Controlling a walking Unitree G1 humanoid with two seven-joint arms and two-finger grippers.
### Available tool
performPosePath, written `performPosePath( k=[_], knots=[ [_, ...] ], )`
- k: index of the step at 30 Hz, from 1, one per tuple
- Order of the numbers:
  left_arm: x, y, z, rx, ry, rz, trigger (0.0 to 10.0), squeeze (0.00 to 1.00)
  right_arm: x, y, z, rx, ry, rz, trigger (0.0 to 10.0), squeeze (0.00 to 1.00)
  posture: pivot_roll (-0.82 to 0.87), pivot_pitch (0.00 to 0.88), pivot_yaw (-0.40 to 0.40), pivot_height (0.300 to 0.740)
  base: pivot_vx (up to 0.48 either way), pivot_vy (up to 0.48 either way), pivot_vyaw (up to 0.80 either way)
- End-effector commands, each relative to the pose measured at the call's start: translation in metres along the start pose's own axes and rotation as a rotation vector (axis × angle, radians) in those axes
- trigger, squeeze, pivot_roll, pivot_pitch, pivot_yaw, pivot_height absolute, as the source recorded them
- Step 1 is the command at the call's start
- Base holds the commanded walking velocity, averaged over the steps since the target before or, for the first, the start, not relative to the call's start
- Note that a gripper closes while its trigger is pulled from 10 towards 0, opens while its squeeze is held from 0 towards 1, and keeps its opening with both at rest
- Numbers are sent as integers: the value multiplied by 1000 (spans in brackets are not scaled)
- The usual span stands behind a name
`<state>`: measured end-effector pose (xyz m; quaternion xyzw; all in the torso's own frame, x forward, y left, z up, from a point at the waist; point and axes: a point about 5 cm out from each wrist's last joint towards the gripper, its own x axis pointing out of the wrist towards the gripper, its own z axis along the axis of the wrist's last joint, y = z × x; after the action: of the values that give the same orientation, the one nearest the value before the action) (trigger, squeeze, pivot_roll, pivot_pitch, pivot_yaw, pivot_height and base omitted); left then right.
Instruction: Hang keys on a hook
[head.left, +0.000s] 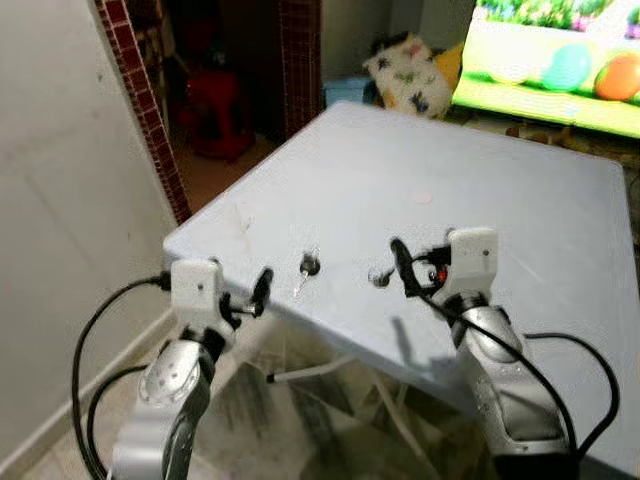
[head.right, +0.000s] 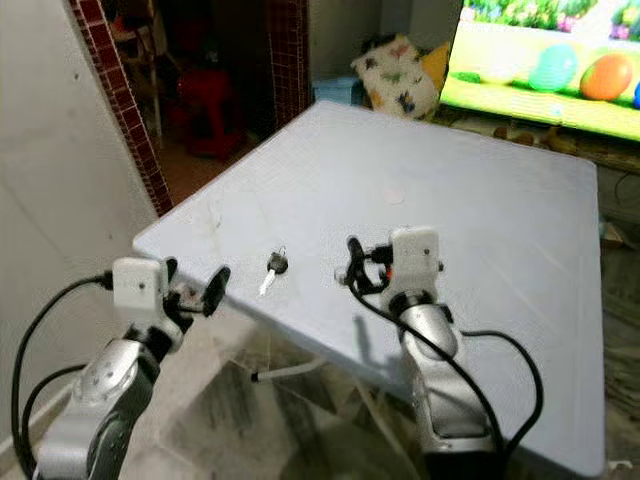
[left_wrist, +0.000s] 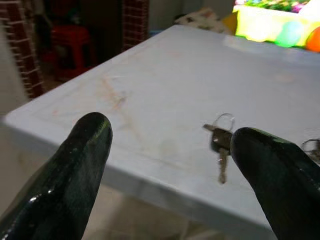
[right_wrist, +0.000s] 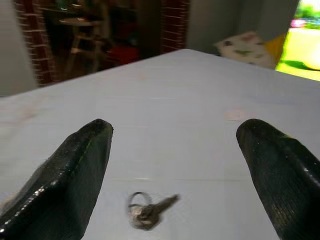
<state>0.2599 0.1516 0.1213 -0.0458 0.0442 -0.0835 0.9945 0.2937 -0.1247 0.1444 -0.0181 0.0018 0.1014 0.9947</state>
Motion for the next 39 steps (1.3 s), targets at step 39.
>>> performPosePath(
  k=[39],
  knots=[
    [6,3,-1,-13,9,73,10000,0,2,-6,8,-23,-18,12,10000,0,27,0,22,740,0,-36,144]
  ],
)
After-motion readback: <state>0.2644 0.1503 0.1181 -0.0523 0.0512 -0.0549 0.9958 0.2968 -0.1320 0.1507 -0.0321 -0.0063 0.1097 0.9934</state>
